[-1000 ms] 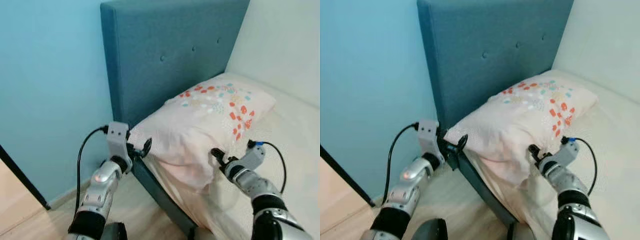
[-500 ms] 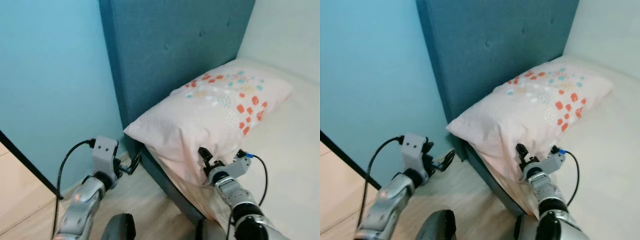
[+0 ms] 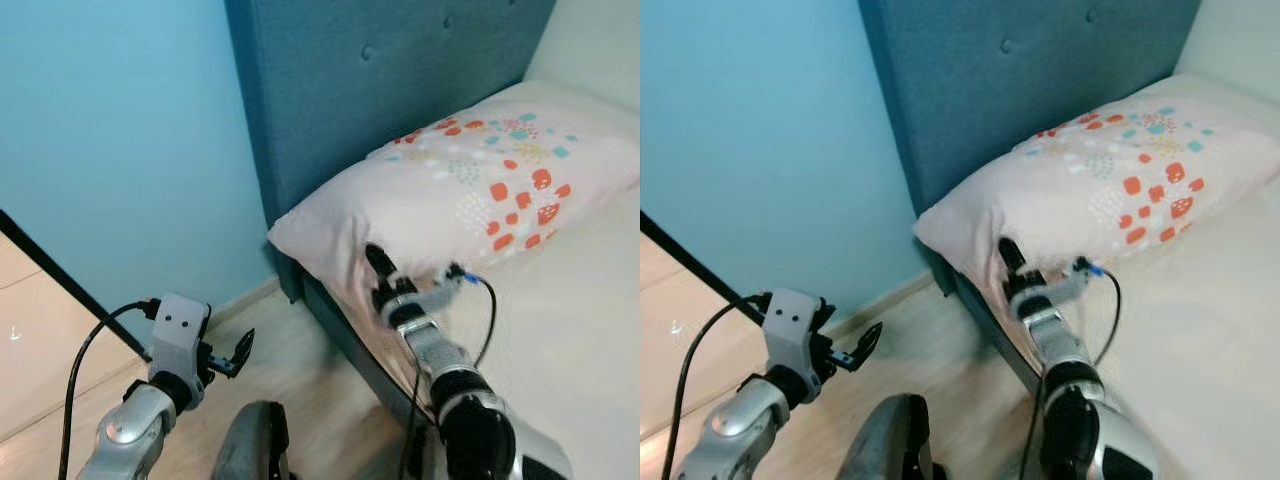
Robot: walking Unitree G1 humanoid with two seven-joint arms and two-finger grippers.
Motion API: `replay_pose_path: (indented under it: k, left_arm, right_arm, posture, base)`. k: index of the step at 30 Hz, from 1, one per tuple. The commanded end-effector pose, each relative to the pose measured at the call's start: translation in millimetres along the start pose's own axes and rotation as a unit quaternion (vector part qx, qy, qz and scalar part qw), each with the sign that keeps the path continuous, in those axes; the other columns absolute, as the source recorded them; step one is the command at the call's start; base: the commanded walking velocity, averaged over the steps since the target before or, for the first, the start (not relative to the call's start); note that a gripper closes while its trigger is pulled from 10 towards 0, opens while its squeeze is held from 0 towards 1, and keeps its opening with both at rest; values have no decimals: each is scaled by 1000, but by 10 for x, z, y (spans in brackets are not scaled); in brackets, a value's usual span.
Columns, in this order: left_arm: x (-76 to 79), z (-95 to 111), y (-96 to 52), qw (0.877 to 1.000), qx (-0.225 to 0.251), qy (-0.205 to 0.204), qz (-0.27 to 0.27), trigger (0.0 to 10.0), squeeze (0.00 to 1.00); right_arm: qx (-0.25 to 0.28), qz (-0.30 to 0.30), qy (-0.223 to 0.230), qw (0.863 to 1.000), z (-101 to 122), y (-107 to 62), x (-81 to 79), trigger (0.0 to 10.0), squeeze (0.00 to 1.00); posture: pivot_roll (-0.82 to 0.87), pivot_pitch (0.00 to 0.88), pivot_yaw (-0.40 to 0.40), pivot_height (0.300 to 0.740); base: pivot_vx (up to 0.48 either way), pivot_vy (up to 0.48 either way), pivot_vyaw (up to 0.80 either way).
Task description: Clean up the room
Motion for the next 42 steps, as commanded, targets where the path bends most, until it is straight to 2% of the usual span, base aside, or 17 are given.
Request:
replay_pose_path:
  k: [1,4,6,10,13,14,17,18,20,25,27,30,35,36,37,41,42]
  left_arm:
    - [-12,-20,0,1000,-11,5,0,10000,0]
    - [31,-12,57,1000,-7,-2,-4,10000,0]
    - [140,-19,148,1000,-1,-16,-17,10000,0]
    - [212,-7,211,999,1,-28,-25,10000,0]
    - [310,42,387,998,17,-50,-37,10000,0]
    - [310,42,387,998,17,-50,-37,10000,0]
    - [361,77,518,997,26,-61,-46,10000,0]
    - [361,77,518,997,26,-61,-46,10000,0]
    - [391,101,594,996,34,-65,-53,10000,0]
    - [417,133,670,995,43,-68,-59,10000,0]
    - [437,173,770,994,53,-73,-67,10000,0]
    - [434,179,815,993,55,-73,-69,10000,0]
    - [307,147,909,996,46,-65,-49,10000,0]
    - [152,92,948,997,28,-71,-9,10000,0]
    - [152,92,948,997,28,-71,-9,10000,0]
    - [-135,-81,949,993,-14,-99,64,10000,0]
    - [-313,-316,869,984,-51,-125,115,10000,0]
  right_arm:
    - [-31,-28,-7,999,-130,-27,88,10000,0]
    - [-48,-49,-22,997,-150,-74,164,10000,0]
    - [-59,-90,-35,994,-111,-289,419,10000,0]
    - [-48,-113,-42,992,1,-474,593,10000,0]
    - [41,-145,-72,986,558,-835,756,10000,0]
    - [41,-145,-72,986,558,-835,756,10000,0]
    - [112,-156,-104,976,1060,-1010,683,10000,0]
    - [112,-156,-104,976,1060,-1010,683,10000,0]
    - [153,-163,-137,965,1376,-1123,576,10000,0]
    - [183,-169,-167,954,1637,-1249,468,10000,0]
    - [218,-181,-207,936,1868,-1407,345,10000,0]
    - [232,-187,-230,926,1935,-1459,292,10000,0]
    - [223,-119,-246,936,1797,-1329,173,10000,0]
    - [197,-99,-249,943,1605,-1184,166,10000,0]
    - [197,-99,-249,943,1605,-1184,166,10000,0]
    - [144,-58,-239,959,1202,-921,152,10000,0]
    - [79,-55,-243,965,834,-731,213,10000,0]
  posture:
    - [382,261,28,581]
    - [353,242,13,581]
    - [309,213,-8,581]
    - [259,184,-18,581]
    - [194,143,-23,581]
    - [194,143,-23,581]
    - [143,97,-22,581]
    - [143,97,-22,581]
    - [128,82,-22,581]
    - [104,45,-31,581]
    - [70,12,-28,581]
    - [58,5,-22,581]
    - [35,0,-10,595]
    - [40,0,-14,604]
    - [40,0,-14,604]
    - [62,0,-45,619]
    - [71,0,-60,628]
  base:
    - [0,0,0]
    - [0,0,0]
    - [0,0,0]
    - [0,0,0]
    - [0,0,0]
    - [0,0,0]
    - [0,0,0]
    - [0,0,0]
    - [0,0,0]
    - [0,0,0]
    - [0,0,0]
    - [0,0,0]
    - [0,0,0]
    - [0,0,0]
    - [0,0,0]
    - [0,0,0]
    - [-476,0,0]
Point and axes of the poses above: a point about 5 cm out from each wrist's last joint towards the gripper, its own y axis pointing out of the wrist towards the gripper, its own z axis along the axis of the wrist's last joint, x = y × z, the point moved 1 cm from there along y, pointing out of the wrist towards the gripper, and after that the axes turned 7 degrees about y, right-handed, at the moved point
